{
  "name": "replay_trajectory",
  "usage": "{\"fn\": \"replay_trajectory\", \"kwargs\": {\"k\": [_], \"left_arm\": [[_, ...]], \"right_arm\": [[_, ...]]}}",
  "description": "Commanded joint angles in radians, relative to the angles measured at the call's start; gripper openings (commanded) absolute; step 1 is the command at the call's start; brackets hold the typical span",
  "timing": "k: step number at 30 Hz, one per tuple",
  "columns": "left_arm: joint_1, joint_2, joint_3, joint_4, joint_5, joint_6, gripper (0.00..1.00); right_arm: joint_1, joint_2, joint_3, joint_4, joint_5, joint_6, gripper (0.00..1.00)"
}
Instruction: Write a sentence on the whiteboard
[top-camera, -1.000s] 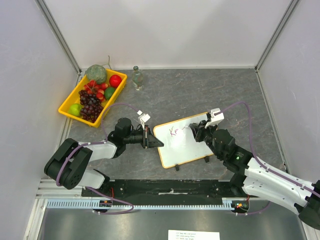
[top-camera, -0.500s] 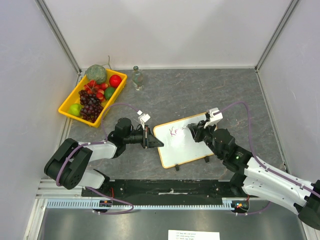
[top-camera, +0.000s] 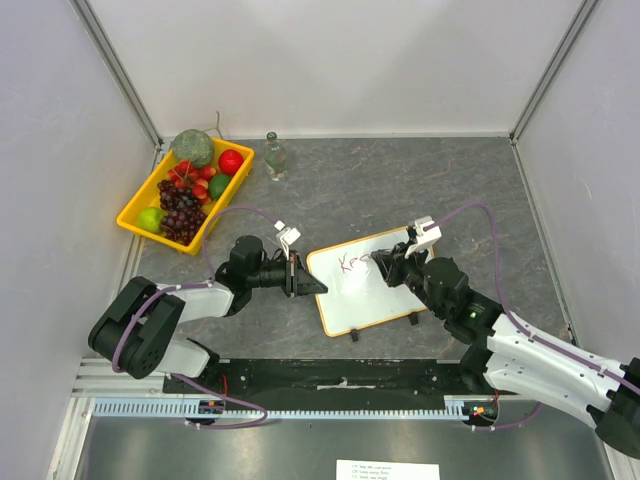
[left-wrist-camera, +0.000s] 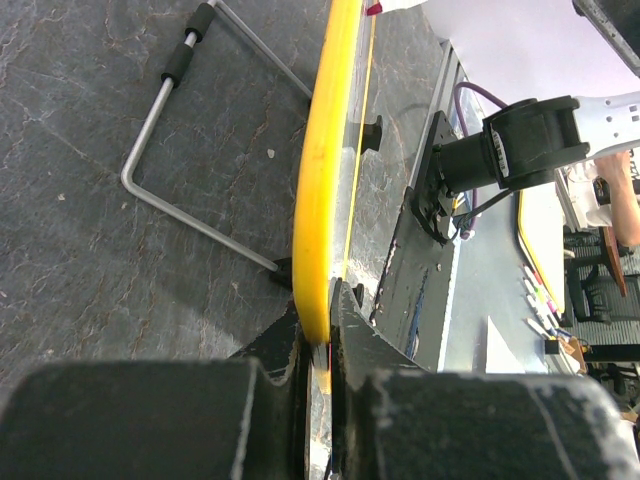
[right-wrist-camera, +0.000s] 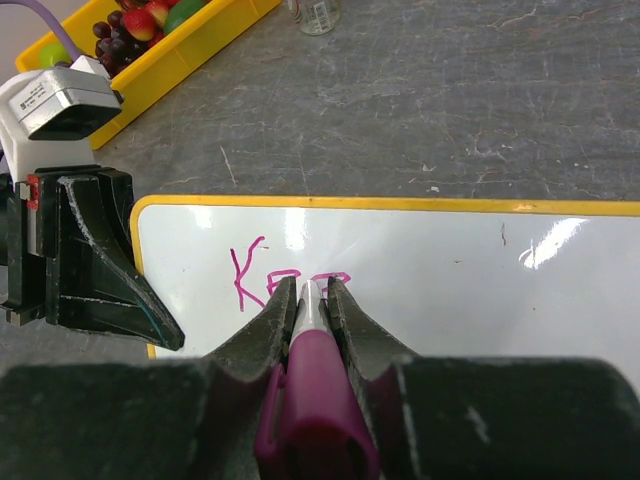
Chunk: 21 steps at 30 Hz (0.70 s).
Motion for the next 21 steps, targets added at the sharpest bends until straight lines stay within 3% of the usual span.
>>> {"fn": "replay_trajectory", "kwargs": {"k": [1, 21], "left_arm": [[-0.002, 0.02, -0.009, -0.089, -0.091, 0.117, 0.02], [-0.002, 0.023, -0.009, -0.089, -0.092, 0.118, 0.02]], "right_arm": [[-0.005, -0.01, -0.033, -0.044, -0.005, 0.011, 0.0], [-0.005, -0.076, -0.056, -0.103, 0.081, 0.01, 0.0]]}}
